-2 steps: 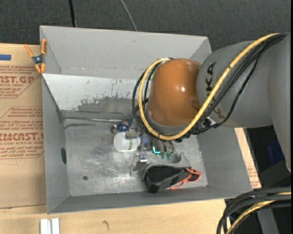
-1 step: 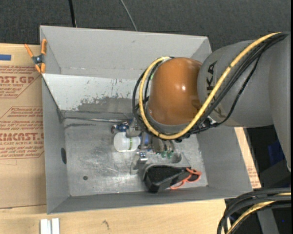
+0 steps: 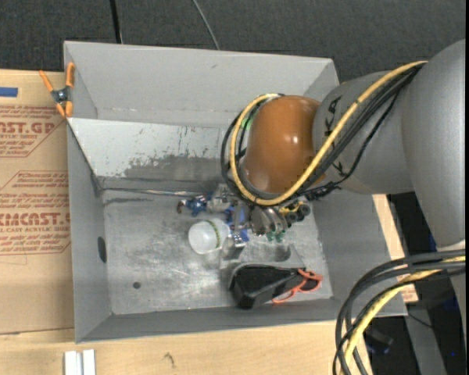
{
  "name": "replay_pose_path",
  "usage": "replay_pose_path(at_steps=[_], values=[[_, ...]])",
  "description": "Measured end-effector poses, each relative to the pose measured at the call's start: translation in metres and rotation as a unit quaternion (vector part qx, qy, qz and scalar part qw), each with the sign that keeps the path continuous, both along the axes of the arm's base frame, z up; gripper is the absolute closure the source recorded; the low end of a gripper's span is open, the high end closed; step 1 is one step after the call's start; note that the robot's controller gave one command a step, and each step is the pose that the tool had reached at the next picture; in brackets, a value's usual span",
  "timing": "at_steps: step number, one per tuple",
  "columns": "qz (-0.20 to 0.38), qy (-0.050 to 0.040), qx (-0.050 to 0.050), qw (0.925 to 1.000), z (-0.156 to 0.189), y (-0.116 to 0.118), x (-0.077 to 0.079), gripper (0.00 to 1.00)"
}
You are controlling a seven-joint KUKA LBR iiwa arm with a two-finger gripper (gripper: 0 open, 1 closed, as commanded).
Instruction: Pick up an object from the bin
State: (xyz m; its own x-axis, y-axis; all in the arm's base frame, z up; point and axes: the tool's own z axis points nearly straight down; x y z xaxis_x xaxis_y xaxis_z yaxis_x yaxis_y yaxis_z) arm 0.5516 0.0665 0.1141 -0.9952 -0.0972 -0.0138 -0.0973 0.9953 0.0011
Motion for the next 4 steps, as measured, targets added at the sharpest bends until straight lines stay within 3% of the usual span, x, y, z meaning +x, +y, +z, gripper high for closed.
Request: replay_pose_path(at_steps=[1,2,3,4], values=[[-0.021,0.0081,-0.001,0.9997,0.004,-0.008,0.018,0.00],[0.002,0.0051,-0.001,1.0000,0.002,0.021,0.041,0.00],[-0.061,-0.0091,0.010,0.9981,-0.032,0.013,0.036,0.00],[-0.062,-0.0076,0.008,0.9980,-0.024,0.014,0.038,1.00]])
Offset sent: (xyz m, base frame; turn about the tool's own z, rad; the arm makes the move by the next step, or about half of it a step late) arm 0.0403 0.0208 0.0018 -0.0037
